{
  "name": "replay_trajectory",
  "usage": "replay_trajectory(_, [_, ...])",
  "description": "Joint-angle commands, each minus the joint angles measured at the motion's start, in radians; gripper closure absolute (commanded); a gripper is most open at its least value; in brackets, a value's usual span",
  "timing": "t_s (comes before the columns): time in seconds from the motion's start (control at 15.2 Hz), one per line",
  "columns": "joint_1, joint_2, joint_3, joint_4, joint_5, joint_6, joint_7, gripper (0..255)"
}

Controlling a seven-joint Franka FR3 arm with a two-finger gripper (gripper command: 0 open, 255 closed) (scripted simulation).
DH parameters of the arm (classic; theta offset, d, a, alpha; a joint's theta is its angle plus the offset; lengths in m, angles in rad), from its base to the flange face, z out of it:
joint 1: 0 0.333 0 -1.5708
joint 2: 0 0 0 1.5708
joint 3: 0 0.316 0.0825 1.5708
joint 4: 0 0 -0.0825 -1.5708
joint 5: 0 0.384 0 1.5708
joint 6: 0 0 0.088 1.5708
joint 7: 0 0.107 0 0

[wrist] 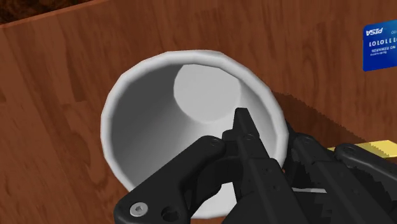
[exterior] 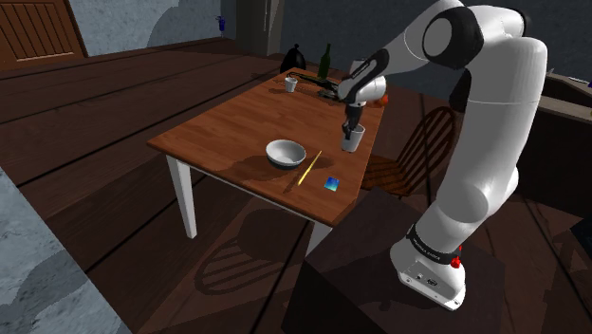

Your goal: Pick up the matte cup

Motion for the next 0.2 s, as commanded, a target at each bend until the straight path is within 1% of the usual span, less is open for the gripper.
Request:
replay_trajectory(0.0, [0.004, -0.023, -0.005, 0.002, -0.009, -0.023, 0.002, 255])
replay_trajectory(0.13, [0.004, -0.024, -0.005, 0.002, -0.009, -0.025, 0.003, 255])
